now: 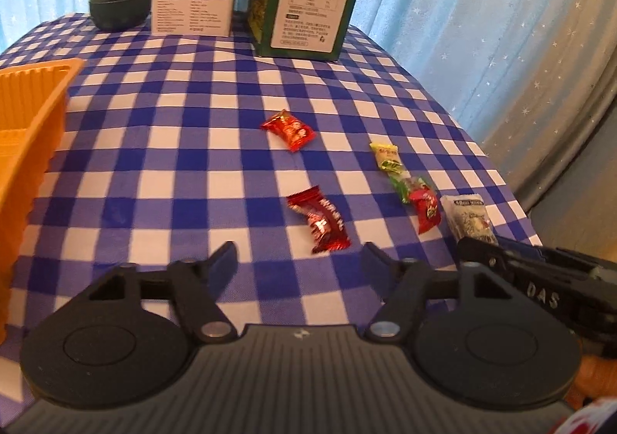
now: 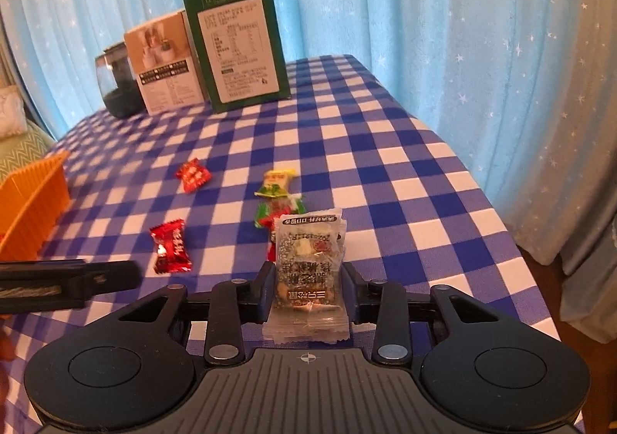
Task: Organize snacks
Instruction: 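Close the left tool on the dark red wrapped candy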
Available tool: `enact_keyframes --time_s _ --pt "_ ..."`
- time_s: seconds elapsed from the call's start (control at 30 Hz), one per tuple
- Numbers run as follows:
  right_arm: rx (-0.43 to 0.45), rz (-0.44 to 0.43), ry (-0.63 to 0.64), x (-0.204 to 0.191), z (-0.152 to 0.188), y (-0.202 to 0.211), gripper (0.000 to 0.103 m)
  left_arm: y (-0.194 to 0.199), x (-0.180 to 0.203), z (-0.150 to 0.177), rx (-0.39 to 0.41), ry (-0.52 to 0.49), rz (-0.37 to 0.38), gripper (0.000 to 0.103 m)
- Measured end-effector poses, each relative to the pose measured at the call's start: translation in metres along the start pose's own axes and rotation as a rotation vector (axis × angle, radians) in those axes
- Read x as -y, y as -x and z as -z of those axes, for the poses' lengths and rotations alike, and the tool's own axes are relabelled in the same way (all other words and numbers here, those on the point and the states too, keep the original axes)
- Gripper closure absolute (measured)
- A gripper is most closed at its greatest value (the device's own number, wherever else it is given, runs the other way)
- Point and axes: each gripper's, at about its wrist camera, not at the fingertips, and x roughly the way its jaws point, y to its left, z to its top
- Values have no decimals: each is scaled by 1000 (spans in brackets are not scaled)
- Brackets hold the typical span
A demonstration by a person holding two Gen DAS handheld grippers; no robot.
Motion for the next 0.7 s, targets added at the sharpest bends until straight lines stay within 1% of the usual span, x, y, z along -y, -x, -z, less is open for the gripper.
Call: enact_keyframes --time_s 0.13,0.23,0.27,0.3,0.47,0.5,0.53,0.6,0.7 --pt "5 5 -10 0 0 0 67 -14 10 -5 14 -17 8 48" --pt "10 11 -11 0 0 1 67 -27 13 -6 14 -12 19 52" --pt "11 12 -12 1 0 1 67 -30 14 -6 12 -7 16 57" --pt "11 13 -14 1 0 2 67 -34 15 -6 13 -7 11 60" --pt "13 19 -30 1 0 2 67 -41 23 -9 26 -52 -23 65" --pt "14 20 -31 1 0 3 67 -43 24 -10 24 -61 -28 67" --pt "15 19 -30 1 0 3 67 -43 25 -11 24 -69 -37 70" --pt "15 18 -27 1 0 3 67 -44 25 -11 24 -91 -54 80" --pt "16 14 -23 -1 0 3 67 -42 23 -9 19 -121 -61 81"
